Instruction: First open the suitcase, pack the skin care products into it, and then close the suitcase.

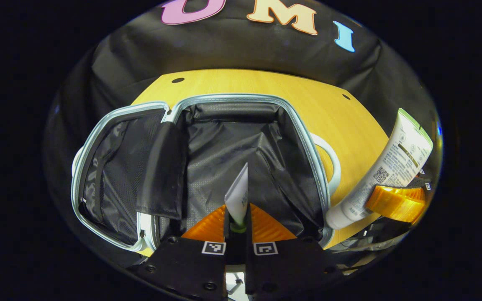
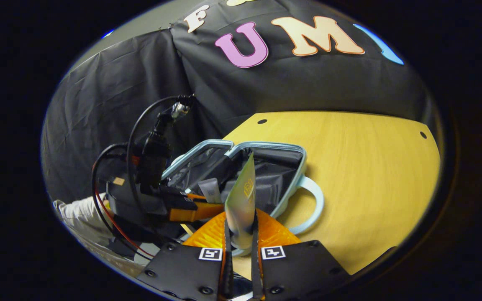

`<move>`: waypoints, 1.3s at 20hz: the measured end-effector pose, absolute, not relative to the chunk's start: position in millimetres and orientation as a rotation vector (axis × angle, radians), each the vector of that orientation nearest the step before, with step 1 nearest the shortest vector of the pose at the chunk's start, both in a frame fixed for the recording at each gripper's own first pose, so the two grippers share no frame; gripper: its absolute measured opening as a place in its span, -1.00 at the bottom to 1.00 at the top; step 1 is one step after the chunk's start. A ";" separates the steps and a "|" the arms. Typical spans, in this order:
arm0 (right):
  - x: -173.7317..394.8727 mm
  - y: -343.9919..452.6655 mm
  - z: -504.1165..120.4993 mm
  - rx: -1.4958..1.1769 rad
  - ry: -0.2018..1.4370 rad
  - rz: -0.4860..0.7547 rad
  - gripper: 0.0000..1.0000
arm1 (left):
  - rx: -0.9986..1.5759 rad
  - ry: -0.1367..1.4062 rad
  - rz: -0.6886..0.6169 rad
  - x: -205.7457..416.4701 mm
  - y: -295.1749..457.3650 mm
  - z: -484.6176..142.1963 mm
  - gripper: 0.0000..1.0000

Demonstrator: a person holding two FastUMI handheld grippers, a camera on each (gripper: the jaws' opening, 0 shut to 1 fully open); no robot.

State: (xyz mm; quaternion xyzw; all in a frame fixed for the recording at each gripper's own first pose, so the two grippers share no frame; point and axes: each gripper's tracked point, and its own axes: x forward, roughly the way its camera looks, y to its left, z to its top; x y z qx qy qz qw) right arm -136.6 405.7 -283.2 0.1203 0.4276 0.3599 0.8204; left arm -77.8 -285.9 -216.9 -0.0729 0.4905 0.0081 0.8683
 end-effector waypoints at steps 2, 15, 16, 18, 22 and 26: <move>-140.5 414.5 -299.4 0.250 0.969 0.730 -0.62 | -0.212 1.014 -0.023 -75.5 -288.3 -215.3 -0.75; -149.5 466.1 -363.3 0.189 1.137 0.627 -0.46 | -0.211 0.835 -0.018 -48.4 -222.5 -159.6 0.62; -144.0 467.7 -360.5 0.194 1.121 0.621 -0.41 | -0.204 0.824 0.006 -46.1 -207.5 -157.5 0.63; -138.0 474.7 -352.0 0.229 1.095 0.631 0.14 | -0.199 0.802 0.062 -44.8 -173.9 -149.8 0.64; -121.4 465.7 -330.9 0.246 0.999 0.608 0.97 | -0.197 0.758 0.198 -48.2 -95.7 -138.4 0.82; -104.4 448.3 -301.4 0.268 0.910 0.574 0.97 | -0.166 0.754 0.340 -59.7 -6.4 -133.1 0.86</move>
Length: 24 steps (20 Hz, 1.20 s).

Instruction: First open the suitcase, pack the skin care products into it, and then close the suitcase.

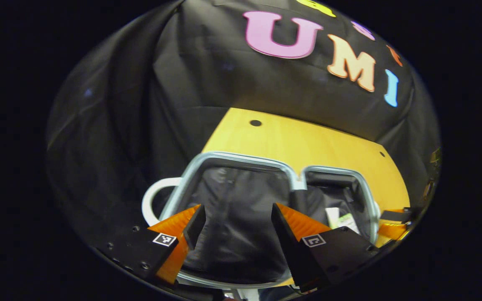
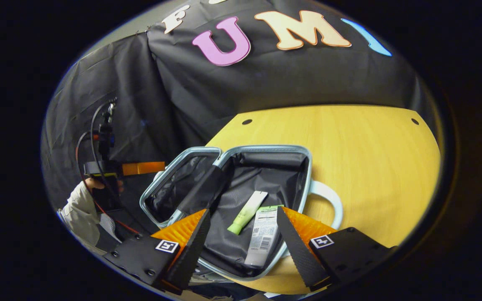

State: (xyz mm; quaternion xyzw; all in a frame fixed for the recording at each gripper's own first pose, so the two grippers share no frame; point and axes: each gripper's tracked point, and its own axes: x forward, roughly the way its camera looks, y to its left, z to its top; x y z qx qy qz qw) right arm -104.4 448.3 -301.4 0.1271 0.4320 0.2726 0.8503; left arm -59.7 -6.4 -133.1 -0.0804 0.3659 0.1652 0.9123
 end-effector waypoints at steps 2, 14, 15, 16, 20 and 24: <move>-94.6 434.1 -295.0 0.255 0.881 0.538 0.96 | -0.157 0.770 0.399 -65.3 31.3 -137.3 0.86; -86.4 339.7 -287.9 0.179 0.867 0.332 0.97 | -0.326 0.930 0.546 -81.1 145.2 -209.3 0.79; -87.7 336.6 -287.7 0.179 0.868 0.324 0.97 | -0.332 0.946 0.553 -83.2 151.9 -213.4 0.60; -87.0 333.7 -287.3 0.180 0.867 0.317 0.97 | -0.340 0.958 0.556 -82.8 151.7 -215.6 0.53; -86.3 326.0 -283.8 0.162 0.851 0.317 0.96 | -0.333 1.017 0.566 -86.9 167.5 -210.7 -0.10; -84.4 322.7 -275.4 0.163 0.814 0.344 0.96 | -0.235 1.013 0.518 -83.2 150.3 -194.2 -0.84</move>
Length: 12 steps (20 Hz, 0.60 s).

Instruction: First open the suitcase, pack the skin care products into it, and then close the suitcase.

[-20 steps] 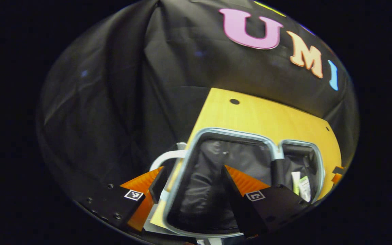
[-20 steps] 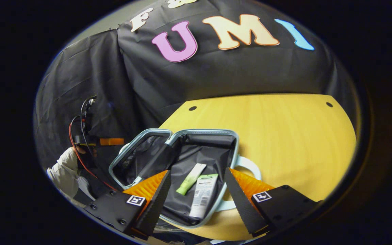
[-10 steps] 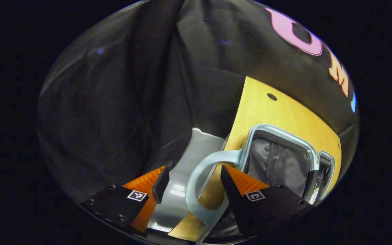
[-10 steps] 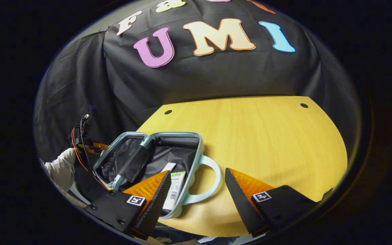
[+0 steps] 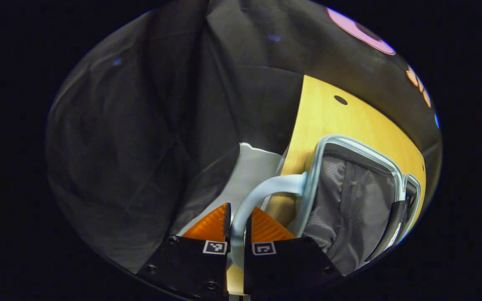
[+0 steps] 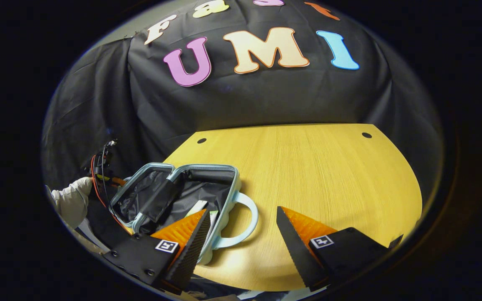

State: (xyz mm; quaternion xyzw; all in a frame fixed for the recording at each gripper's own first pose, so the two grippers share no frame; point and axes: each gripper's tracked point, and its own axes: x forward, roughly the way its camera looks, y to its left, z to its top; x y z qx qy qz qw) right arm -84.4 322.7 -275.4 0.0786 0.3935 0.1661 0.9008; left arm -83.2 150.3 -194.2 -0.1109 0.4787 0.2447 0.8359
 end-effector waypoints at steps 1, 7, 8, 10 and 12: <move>-82.9 321.3 -273.4 0.161 0.803 0.350 0.96 | -0.206 0.999 0.516 -83.6 151.4 -184.1 -0.92; -77.1 312.8 -274.0 0.160 0.783 0.402 0.96 | -0.174 0.851 0.510 -83.3 127.9 -107.7 -0.99; -74.6 311.4 -273.9 0.175 0.780 0.407 0.96 | -0.182 0.833 0.499 -84.5 121.7 -91.9 -0.99; -69.9 309.6 -269.2 0.207 0.755 0.430 0.96 | -0.189 0.783 0.473 -84.6 106.3 -56.9 -0.99; -64.4 307.4 -262.7 0.214 0.711 0.465 0.96 | -0.187 0.742 0.464 -81.9 89.5 -31.6 -0.99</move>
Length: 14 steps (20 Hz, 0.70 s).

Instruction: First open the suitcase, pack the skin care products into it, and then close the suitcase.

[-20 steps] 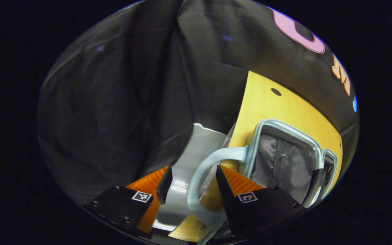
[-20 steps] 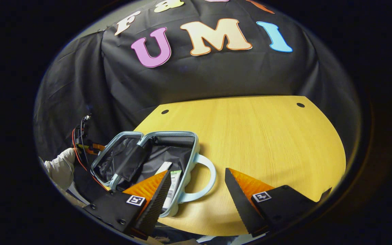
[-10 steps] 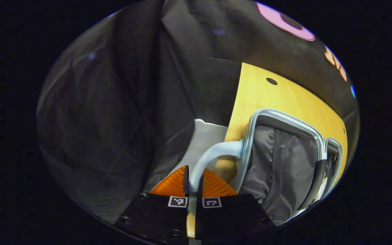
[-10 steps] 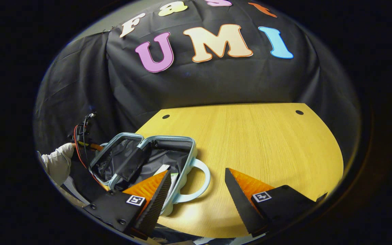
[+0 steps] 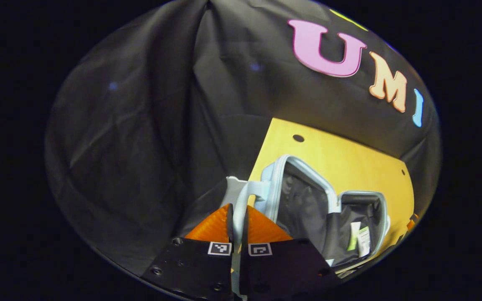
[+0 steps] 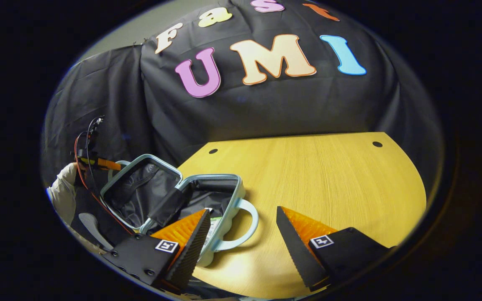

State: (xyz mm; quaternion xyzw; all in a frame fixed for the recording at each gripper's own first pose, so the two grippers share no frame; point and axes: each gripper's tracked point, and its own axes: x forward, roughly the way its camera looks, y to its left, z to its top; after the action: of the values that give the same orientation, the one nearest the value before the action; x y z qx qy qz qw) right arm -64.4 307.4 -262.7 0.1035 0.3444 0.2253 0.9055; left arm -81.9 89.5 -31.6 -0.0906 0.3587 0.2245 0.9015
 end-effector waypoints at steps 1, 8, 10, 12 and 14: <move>-64.5 306.8 -261.4 0.210 0.696 0.495 0.96 | -0.177 0.708 0.470 -78.3 80.4 -19.2 -0.99; -57.8 255.2 -236.9 0.203 0.659 0.593 0.96 | -0.149 0.589 0.423 -54.6 -27.1 45.8 -1.00; -55.9 237.3 -237.3 0.187 0.654 0.600 0.97 | -0.147 0.566 0.380 -44.1 -61.5 56.8 -0.99; -51.7 221.8 -230.2 0.191 0.636 0.603 0.96 | -0.145 0.551 0.342 -31.9 -88.9 61.5 -0.99; -46.6 208.5 -226.9 0.203 0.623 0.593 0.96 | -0.146 0.544 0.315 -20.1 -112.8 62.4 -0.99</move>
State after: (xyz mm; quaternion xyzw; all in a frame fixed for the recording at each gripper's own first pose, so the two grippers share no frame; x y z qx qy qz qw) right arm -46.6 208.5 -226.9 0.0981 0.3014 0.2872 0.9039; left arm -20.1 -112.8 62.4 -0.0715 0.2674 0.1546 0.9484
